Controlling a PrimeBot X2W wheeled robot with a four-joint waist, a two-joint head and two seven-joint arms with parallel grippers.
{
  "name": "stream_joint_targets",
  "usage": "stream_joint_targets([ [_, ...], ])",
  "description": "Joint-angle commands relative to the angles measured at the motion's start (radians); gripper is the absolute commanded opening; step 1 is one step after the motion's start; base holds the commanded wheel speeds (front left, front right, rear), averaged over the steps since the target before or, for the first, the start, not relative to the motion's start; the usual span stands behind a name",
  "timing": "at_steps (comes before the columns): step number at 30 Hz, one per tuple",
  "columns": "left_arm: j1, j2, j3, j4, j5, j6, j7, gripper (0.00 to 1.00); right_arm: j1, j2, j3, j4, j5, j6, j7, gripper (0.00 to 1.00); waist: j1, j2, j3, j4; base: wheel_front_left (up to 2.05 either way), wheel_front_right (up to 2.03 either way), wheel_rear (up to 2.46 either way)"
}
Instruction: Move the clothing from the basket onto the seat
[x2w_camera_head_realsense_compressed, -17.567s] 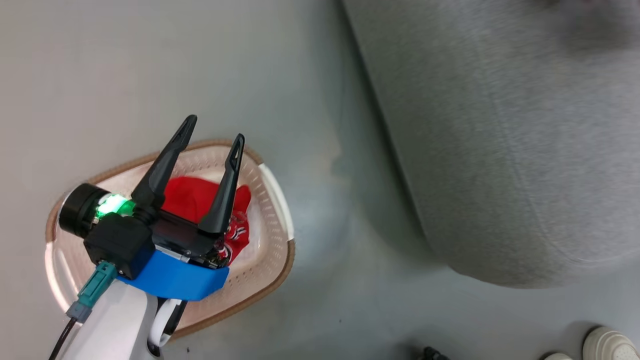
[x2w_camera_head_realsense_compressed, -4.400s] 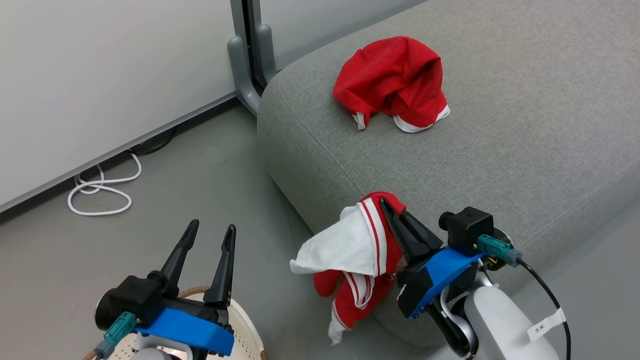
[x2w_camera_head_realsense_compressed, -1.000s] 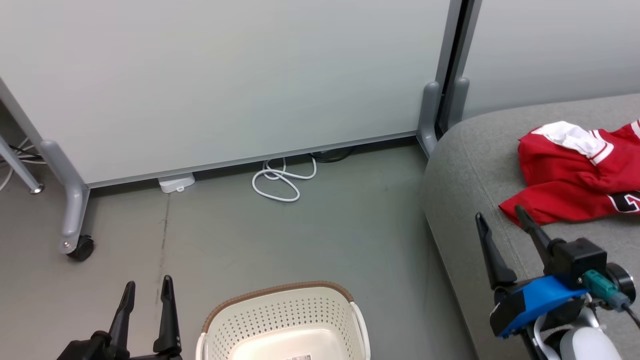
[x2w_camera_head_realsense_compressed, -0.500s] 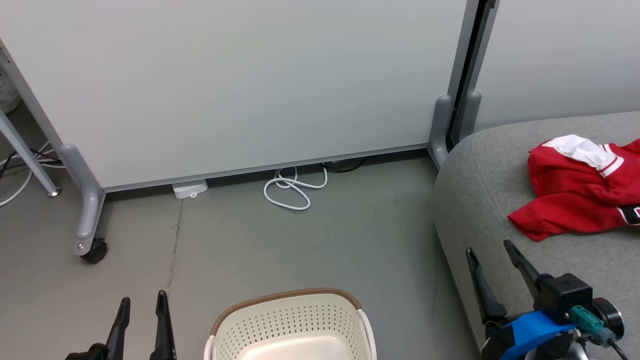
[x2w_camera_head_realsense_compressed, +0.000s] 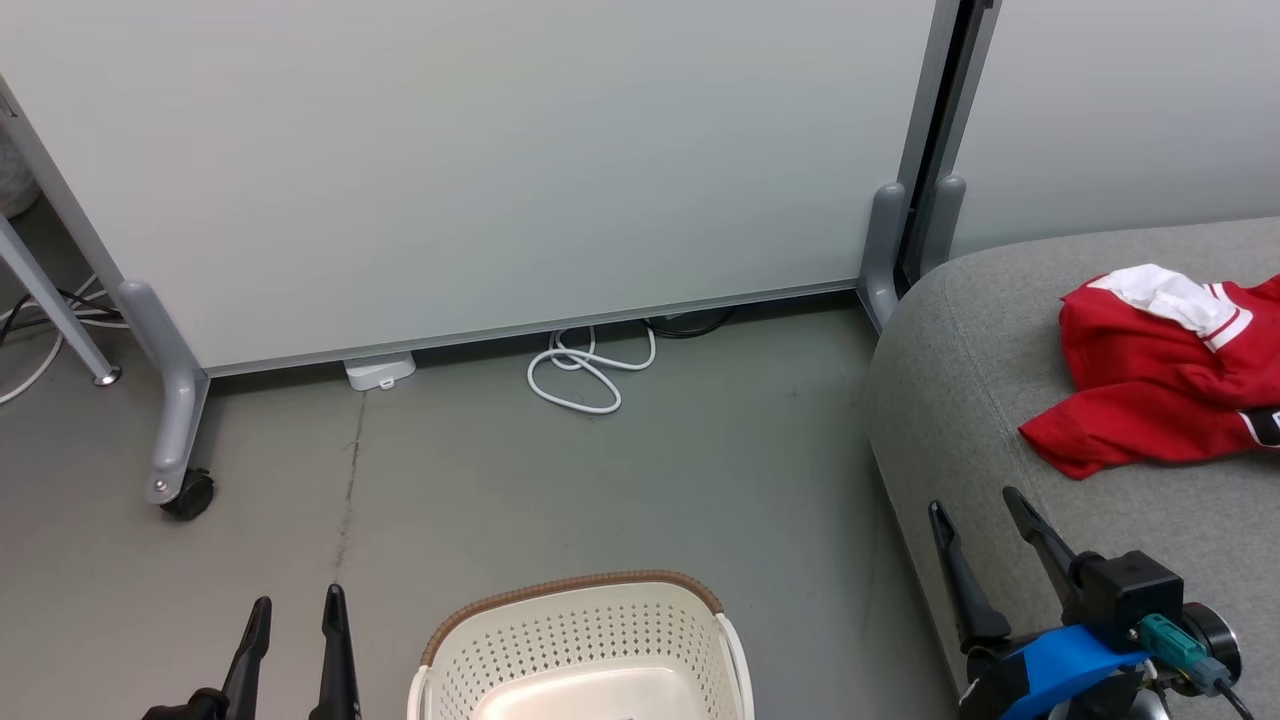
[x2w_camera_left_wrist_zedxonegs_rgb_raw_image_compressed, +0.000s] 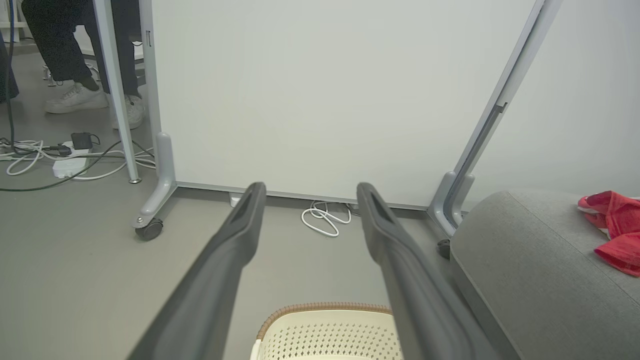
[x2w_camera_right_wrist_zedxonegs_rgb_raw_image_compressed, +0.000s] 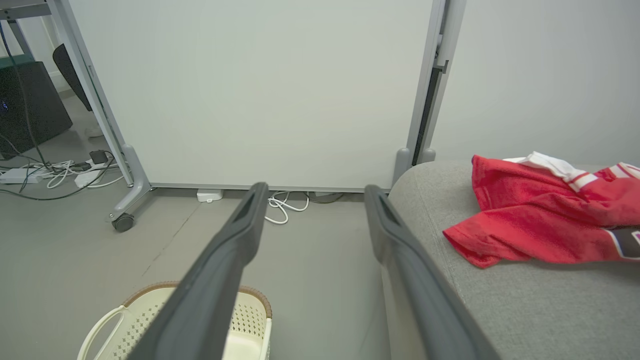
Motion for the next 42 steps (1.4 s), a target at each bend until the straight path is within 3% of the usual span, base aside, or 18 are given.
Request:
stream_joint_targets([
  [1,-0.004,-0.003,0.005,-0.005,0.007,-0.002,-0.003,1.00,0.009,0.002,0.000,0.003,0.010,0.000,-0.001,1.00,-0.0001,-0.0001,0.001,0.000,0.00,0.00,0.00],
  [9,0.000,-0.007,0.012,-0.001,0.007,-0.009,-0.003,1.00,0.010,0.002,0.006,0.007,0.013,0.000,0.002,1.00,-0.0001,-0.0001,0.005,-0.003,0.00,0.00,0.00],
  [10,-0.010,-0.003,0.017,0.008,-0.001,-0.012,-0.003,0.00,0.009,0.002,0.008,0.006,0.014,0.000,0.002,0.00,-0.0001,-0.0001,0.006,-0.004,0.00,0.00,0.00],
  [16,0.022,-0.026,0.002,0.057,-0.001,-0.010,0.007,0.00,0.018,0.001,0.008,0.059,0.017,0.000,0.006,0.00,0.0001,-0.0001,0.006,-0.003,0.00,0.00,0.00],
  [42,-0.070,-0.045,0.054,0.048,-0.405,-0.021,0.127,0.00,-0.030,0.001,-0.037,0.088,0.511,0.000,0.055,0.00,0.0000,-0.0001,0.013,0.006,0.00,0.00,0.00],
])
